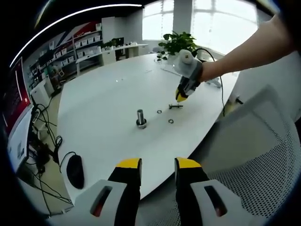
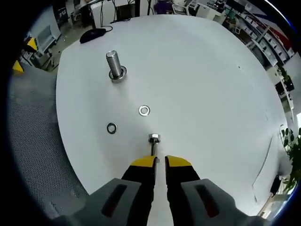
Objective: Place the washer onto the threaded stud by aligning its center hole with the stud, sliding it down to the base, and recovering from edge contact or off-axis alignment until the washer reaches the visible bottom stop.
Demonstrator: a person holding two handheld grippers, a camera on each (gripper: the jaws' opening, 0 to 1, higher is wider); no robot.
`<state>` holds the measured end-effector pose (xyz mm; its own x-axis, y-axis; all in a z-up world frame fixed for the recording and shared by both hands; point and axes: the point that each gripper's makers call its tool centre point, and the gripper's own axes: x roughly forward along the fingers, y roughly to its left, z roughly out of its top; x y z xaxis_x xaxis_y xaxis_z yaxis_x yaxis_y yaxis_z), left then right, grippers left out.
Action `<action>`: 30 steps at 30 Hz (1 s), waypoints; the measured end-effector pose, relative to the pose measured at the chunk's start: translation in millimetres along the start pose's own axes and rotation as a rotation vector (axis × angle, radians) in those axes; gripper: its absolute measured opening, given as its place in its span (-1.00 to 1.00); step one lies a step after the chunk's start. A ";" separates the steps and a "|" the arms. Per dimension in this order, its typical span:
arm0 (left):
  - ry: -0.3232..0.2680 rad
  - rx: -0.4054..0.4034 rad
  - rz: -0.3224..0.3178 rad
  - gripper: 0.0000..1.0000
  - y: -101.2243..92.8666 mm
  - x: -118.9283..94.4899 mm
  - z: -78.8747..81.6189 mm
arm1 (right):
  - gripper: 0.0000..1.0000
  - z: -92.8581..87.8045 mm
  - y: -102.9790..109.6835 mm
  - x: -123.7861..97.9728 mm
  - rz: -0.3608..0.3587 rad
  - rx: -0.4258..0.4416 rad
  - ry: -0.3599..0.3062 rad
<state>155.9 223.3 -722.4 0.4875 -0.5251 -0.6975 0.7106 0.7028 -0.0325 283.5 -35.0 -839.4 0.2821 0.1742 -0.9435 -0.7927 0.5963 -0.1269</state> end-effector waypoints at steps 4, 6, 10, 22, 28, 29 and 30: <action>0.006 0.001 0.001 -0.48 0.0 0.3 -1.1 | -0.79 -8.3 2.2 1.9 0.011 0.018 0.008; 0.009 0.002 0.003 -0.48 0.1 0.3 -1.6 | -0.78 -12.1 5.1 4.3 0.017 0.017 0.014; 0.015 0.003 0.004 -0.48 0.1 0.5 -3.0 | -0.77 -16.5 8.0 10.0 0.029 0.025 0.018; 0.030 0.007 0.005 -0.48 0.1 1.4 -5.7 | -0.74 -19.7 11.3 17.4 0.044 0.031 0.016; 0.029 0.006 0.003 -0.48 -0.2 1.3 -5.4 | -0.75 -20.3 11.6 20.6 0.046 0.026 0.012; 0.031 0.006 0.004 -0.48 0.0 1.4 -5.9 | -0.75 -19.7 11.4 20.9 0.046 0.026 0.009; 0.033 0.006 0.003 -0.48 -0.1 1.5 -6.2 | -0.75 -18.9 11.8 20.1 0.045 0.025 0.008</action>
<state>153.5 225.4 -727.9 0.4731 -0.5068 -0.7207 0.7122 0.7015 -0.0258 269.6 -39.3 -865.7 0.2425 0.1952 -0.9503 -0.7905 0.6076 -0.0769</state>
